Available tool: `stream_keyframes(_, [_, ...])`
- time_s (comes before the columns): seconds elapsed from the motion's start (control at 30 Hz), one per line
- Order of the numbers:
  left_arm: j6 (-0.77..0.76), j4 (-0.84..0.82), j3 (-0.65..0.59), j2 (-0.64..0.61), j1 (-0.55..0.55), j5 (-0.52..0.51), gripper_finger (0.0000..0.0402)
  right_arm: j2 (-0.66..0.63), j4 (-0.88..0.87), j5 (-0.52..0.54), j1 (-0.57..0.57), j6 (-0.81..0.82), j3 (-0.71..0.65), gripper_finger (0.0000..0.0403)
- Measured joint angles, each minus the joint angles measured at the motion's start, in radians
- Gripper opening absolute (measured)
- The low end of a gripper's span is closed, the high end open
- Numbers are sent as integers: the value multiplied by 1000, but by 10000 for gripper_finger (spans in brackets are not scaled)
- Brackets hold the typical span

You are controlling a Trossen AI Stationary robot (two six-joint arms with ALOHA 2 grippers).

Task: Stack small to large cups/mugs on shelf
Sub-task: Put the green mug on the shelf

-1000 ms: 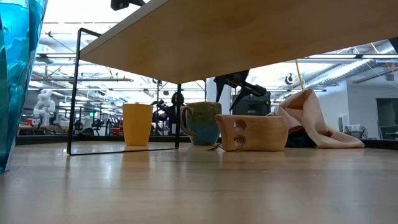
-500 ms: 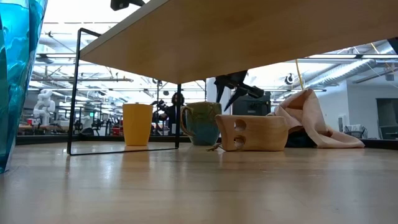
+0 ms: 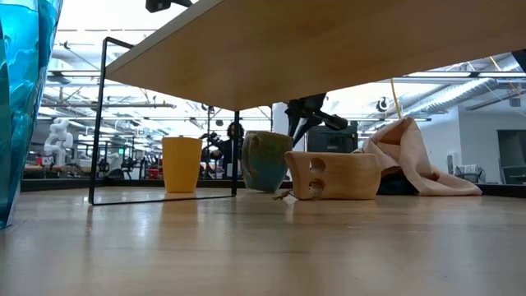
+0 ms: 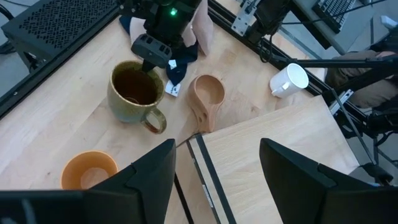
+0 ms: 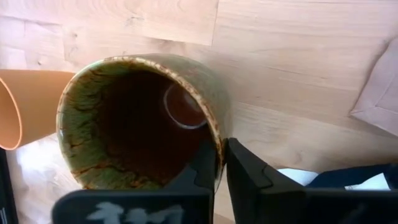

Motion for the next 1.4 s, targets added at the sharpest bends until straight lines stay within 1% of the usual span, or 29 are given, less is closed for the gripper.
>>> stream_keyframes(0.3, [0,0,0,0,0,-2,234,-9,19,-2,8,-10,0,8])
stream_keyframes(0.67, [10,2,0,0,0,-8,234,-105,31,5,8,-11,0,7])
stream_keyframes(0.83, [20,2,0,0,0,-8,234,-189,24,11,30,-32,0,7])
stream_keyframes(1.1, [27,4,0,0,0,-8,234,-369,-15,37,55,-49,0,7])
stream_keyframes(1.4, [27,8,0,0,0,-8,234,-563,-183,28,67,-100,0,6])
